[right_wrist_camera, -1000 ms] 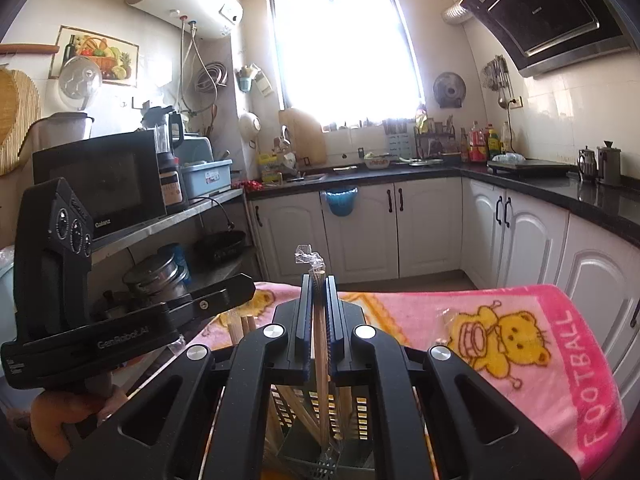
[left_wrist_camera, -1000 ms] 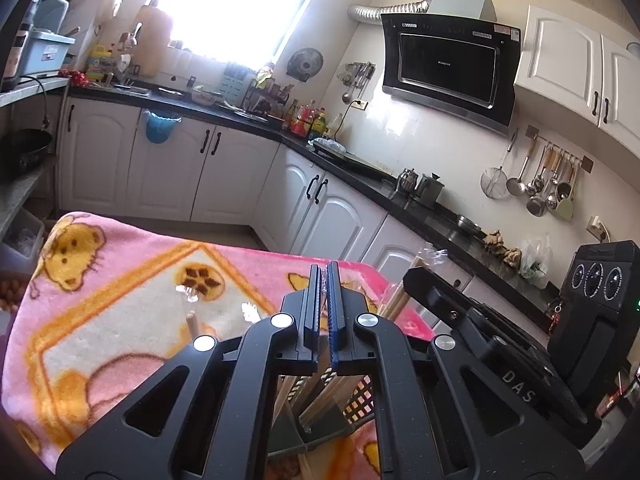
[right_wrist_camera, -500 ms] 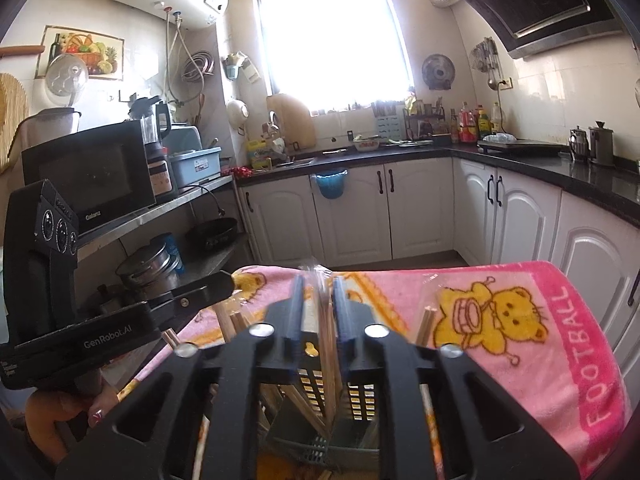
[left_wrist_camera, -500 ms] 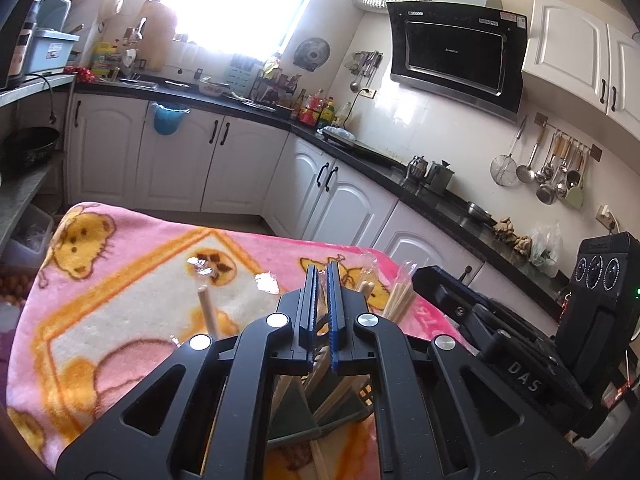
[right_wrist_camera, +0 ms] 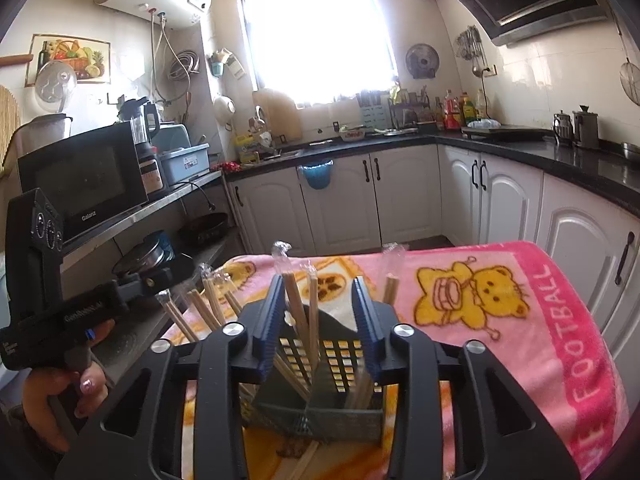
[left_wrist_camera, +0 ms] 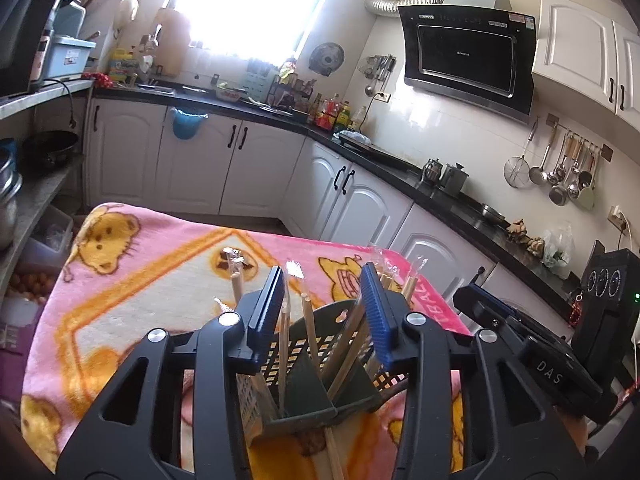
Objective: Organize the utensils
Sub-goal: 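Open the left tool over the caddy while the right tool releases its chopstick, then move both open tools down to the last chopsticks on the blanket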
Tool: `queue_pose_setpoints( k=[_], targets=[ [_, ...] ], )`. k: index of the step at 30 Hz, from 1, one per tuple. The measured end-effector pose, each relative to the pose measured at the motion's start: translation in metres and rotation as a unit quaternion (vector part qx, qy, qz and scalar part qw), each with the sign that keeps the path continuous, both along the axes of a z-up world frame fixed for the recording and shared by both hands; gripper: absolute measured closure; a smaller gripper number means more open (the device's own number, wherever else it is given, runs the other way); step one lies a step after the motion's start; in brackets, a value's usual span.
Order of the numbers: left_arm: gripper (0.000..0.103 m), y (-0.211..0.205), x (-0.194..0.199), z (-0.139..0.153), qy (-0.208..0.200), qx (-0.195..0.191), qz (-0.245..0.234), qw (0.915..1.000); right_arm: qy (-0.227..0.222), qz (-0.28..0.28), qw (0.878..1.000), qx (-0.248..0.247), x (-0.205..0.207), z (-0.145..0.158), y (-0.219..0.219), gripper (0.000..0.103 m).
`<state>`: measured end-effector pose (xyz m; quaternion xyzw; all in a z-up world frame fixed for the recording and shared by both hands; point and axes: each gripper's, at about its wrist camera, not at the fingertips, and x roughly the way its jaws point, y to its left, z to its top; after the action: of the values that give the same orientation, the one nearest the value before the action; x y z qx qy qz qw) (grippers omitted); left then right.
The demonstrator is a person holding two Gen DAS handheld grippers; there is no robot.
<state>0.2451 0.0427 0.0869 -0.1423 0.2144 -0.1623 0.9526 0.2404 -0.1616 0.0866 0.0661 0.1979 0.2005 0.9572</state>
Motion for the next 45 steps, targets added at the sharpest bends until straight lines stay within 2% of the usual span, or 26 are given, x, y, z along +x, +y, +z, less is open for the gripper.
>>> queue_pose_setpoints(
  k=[2, 4, 13, 18, 27, 45],
  targets=[
    [0.062, 0.000, -0.005, 0.002, -0.002, 0.000, 0.002, 1.0000, 0.002, 0.000, 1.000, -0.003, -0.003, 0.000, -0.002, 0.064],
    [0.050, 0.000, -0.011, 0.004, -0.005, 0.002, 0.005, 1.0000, 0.005, 0.002, 1.000, -0.005, -0.007, 0.000, -0.003, 0.060],
    [0.022, 0.005, -0.033, 0.007, -0.007, 0.012, 0.023, 0.9996, -0.001, 0.010, 1.000, -0.021, -0.031, 0.002, -0.006, 0.048],
    [0.011, 0.010, -0.048, 0.010, -0.016, 0.014, 0.031, 0.9993, -0.011, 0.008, 1.000, -0.025, -0.046, 0.004, -0.010, 0.038],
    [0.011, 0.012, -0.070, 0.007, -0.020, 0.012, 0.041, 0.9989, -0.024, 0.008, 0.999, -0.028, -0.071, 0.007, -0.017, 0.031],
    [0.011, 0.004, -0.089, -0.016, -0.003, 0.014, 0.035, 0.9993, -0.012, 0.000, 0.999, -0.047, -0.098, -0.009, -0.025, 0.029]
  ],
)
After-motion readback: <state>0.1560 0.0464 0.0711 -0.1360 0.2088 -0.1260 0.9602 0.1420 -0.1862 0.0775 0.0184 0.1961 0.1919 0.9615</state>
